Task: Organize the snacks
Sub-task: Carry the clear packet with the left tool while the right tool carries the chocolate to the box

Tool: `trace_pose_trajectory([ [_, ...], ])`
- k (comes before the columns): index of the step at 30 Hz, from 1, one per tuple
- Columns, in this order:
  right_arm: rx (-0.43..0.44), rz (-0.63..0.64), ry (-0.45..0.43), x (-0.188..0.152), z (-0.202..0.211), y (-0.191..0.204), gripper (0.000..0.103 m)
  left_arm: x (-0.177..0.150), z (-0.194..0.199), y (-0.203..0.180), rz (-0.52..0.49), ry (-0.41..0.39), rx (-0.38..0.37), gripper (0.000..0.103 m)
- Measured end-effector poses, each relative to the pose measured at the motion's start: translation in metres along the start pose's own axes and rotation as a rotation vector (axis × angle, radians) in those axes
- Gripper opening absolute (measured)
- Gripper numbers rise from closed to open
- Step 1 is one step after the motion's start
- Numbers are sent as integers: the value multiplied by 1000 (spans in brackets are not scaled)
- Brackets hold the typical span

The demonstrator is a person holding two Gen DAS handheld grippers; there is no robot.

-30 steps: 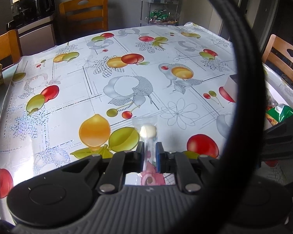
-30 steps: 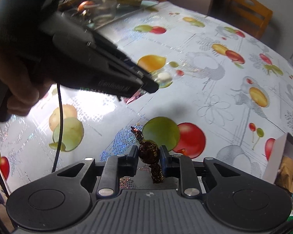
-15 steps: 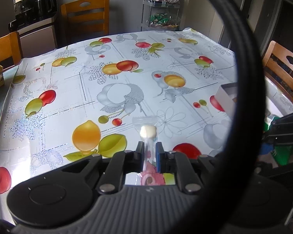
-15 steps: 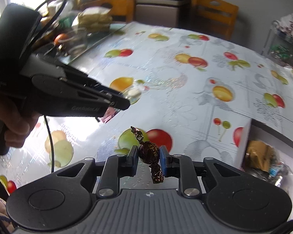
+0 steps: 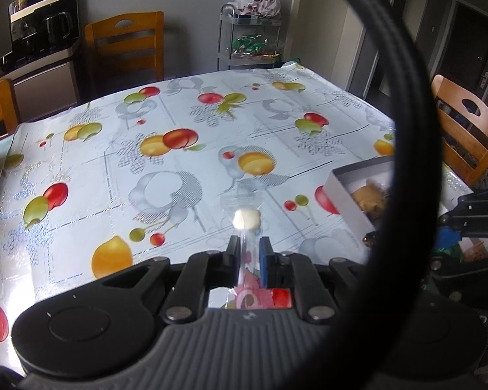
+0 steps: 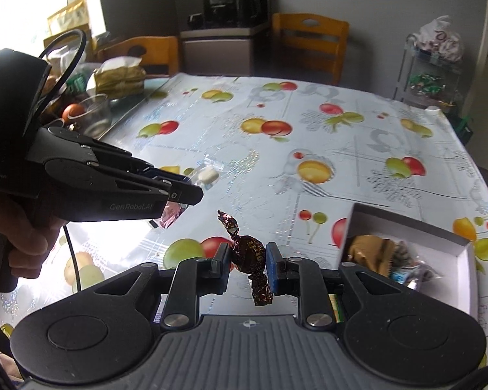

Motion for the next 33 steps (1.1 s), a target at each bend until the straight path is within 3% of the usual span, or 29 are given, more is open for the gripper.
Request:
trace_pose_trajectory([
  [33,-154,-167,-88,-12,53,-73,24,38,0,-91,-126,-37,-172,7],
])
Point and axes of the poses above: each gripper's, at about its wrist camera, not at the fingertips, and z roughly against the way its jaws point, y to its left, x to its top, the point moved 3 cm from there along -z, roughly the way its jaws point, and after that the axes turned 5 degrees about -z, right-handed, at the moved point
